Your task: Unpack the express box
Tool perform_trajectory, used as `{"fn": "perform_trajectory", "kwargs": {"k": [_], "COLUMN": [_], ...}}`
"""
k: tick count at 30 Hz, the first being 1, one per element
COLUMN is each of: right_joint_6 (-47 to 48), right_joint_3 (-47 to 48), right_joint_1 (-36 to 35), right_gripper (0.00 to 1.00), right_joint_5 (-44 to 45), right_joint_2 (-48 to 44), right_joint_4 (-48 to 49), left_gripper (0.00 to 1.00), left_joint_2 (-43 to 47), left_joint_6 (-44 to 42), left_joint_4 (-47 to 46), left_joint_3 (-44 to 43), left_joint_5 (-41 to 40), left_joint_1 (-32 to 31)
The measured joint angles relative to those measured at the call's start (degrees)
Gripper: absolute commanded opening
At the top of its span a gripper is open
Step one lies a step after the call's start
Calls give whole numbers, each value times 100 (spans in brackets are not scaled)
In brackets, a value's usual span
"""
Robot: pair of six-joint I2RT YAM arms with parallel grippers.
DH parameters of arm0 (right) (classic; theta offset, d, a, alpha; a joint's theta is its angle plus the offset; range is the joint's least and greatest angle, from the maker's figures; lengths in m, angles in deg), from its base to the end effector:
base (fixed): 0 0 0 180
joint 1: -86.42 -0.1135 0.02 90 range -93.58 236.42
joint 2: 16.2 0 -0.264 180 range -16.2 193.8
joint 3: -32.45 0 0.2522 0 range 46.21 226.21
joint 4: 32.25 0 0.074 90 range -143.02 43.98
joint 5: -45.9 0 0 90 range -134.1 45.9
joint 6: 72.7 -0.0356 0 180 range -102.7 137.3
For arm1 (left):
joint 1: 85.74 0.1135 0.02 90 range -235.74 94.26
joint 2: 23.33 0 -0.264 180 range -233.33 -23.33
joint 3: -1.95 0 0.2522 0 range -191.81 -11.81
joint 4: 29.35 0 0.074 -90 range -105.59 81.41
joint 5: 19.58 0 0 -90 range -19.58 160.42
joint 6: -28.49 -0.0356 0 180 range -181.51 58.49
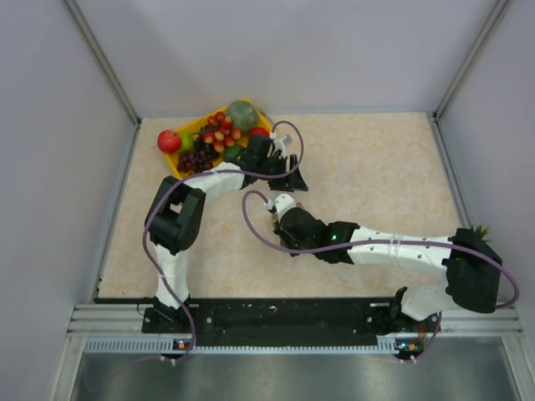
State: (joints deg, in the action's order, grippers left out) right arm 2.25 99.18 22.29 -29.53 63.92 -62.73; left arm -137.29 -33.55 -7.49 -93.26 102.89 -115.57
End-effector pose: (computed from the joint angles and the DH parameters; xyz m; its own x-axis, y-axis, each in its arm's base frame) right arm 0.1382 0.2644 0.2400 -0.4976 -0.4502 -0.7415 -0.6860 0.7273 0.0188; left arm 0.3765 -0.2379 0.2060 -0.8613 0.0379 -0.5067 0.4182 0.6192 -0.6646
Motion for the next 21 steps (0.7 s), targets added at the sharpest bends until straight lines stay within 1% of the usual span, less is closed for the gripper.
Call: {"fn": "perform_trajectory", "kwargs": {"k": [3,7,12,16,18,21], "right_joint_6": [-188,-490,-874,-1130,-1266,-1392], "right_joint_3": [-131,-326,-647,-918,-1032,-1102], "right_joint_1": [0,-9,13,199,380,634], "right_gripper": [0,0,0,0,0,0], "right_joint_5": [323,732,1150,1261,1296,1351], "right_joint_2": [20,-68,-546,-920,-1093,-1211], "right_joint_4": [-13,-94,-396,-470,-538,-577], "left_gripper": [65,66,67,67,64,59], "left_joint_2": [-166,-114,74,402,643,903], "left_joint_6": [140,323,470,525,575,597], "left_joint_4": [-369,-914,-1311,-1534,-1648,-1696], "left_joint_3": [168,841,1637,2131,2374,2492], "left_joint_5": [426,868,1255,1445,1526,1593], "left_joint_1": [0,-2,4,0,-17,-70]}}
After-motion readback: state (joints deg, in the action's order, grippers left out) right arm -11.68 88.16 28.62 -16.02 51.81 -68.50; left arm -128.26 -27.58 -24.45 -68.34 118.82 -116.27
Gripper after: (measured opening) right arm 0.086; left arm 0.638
